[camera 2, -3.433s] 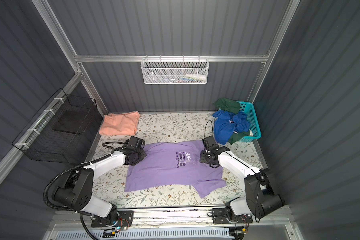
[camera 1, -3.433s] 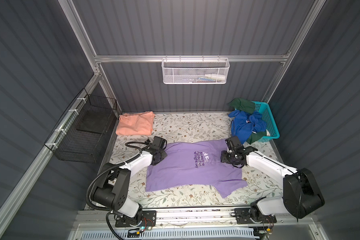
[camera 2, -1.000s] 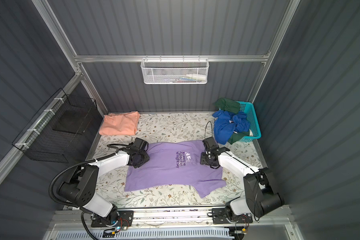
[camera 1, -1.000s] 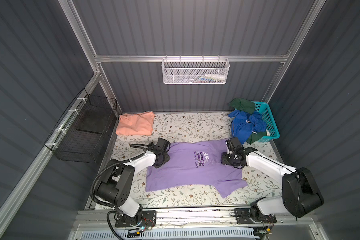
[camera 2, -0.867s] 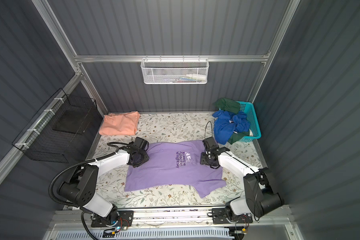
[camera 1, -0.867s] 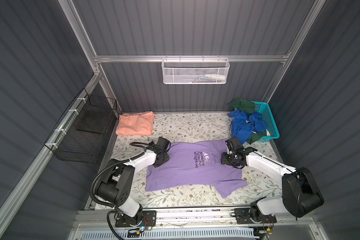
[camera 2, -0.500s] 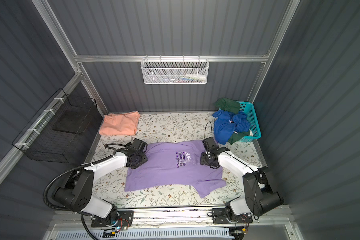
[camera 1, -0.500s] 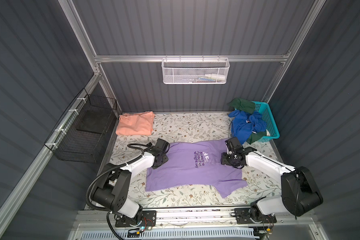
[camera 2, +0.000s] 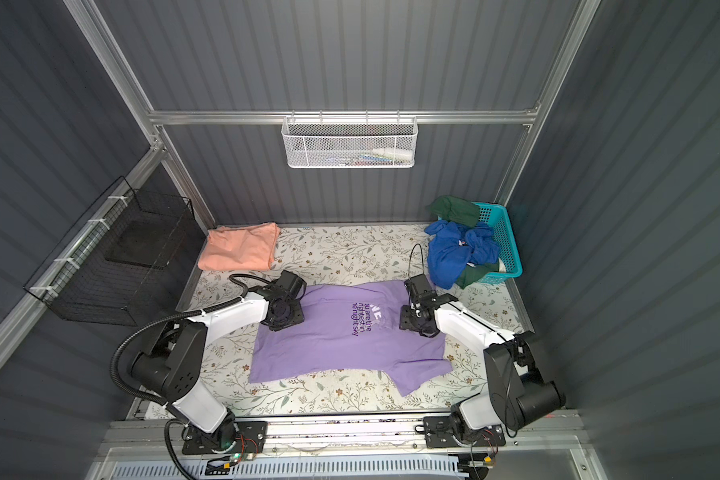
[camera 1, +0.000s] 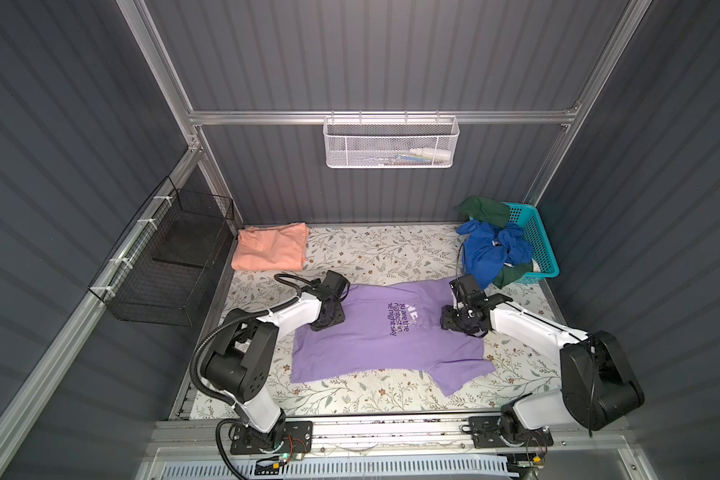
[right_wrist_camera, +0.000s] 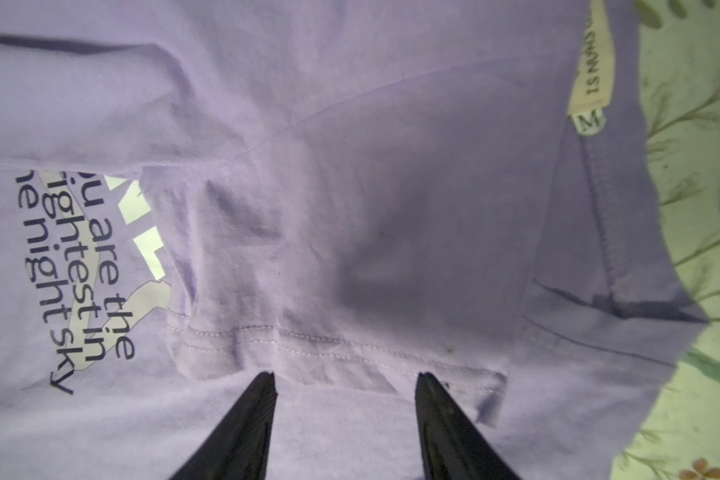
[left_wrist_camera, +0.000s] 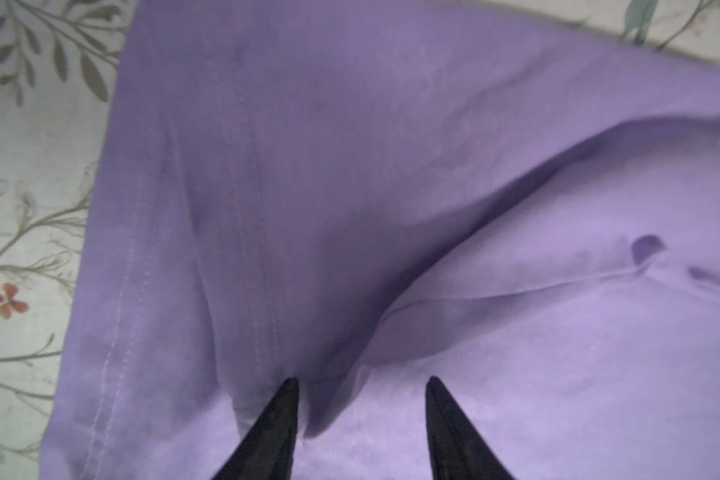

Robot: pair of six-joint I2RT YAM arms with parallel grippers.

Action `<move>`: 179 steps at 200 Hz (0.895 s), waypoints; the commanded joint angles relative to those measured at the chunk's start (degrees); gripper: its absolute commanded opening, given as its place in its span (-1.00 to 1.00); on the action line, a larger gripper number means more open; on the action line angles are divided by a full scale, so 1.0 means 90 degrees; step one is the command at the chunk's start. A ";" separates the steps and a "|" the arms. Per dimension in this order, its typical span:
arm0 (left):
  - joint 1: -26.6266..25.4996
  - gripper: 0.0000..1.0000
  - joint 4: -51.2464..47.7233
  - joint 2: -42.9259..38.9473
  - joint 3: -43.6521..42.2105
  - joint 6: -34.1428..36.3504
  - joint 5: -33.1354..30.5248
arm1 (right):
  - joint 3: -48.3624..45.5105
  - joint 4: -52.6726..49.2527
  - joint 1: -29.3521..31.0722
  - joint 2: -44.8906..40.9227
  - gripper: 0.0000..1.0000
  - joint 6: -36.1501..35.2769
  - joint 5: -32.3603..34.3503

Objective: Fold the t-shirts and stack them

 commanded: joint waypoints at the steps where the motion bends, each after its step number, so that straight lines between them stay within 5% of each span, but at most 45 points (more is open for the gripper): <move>1: -0.0023 -0.18 -0.0568 0.0282 0.0226 0.0279 -0.0358 | -0.0065 -0.0040 -0.0021 -0.0025 0.14 -0.0028 0.0019; 55: -0.0023 -0.62 -0.0947 0.0295 0.0484 0.0296 -0.1101 | -0.0052 -0.0058 -0.0021 -0.0016 0.13 -0.0045 0.0058; 80: -0.0023 -1.00 -0.1125 0.0413 0.0718 0.0420 -0.1403 | 0.0008 -0.0097 -0.0021 0.0053 0.14 -0.0086 0.0201; 179: -0.0023 -1.00 -0.1336 0.0894 0.1806 0.1120 -0.2966 | 0.0468 -0.0381 -0.0043 0.0673 0.19 -0.0239 0.0172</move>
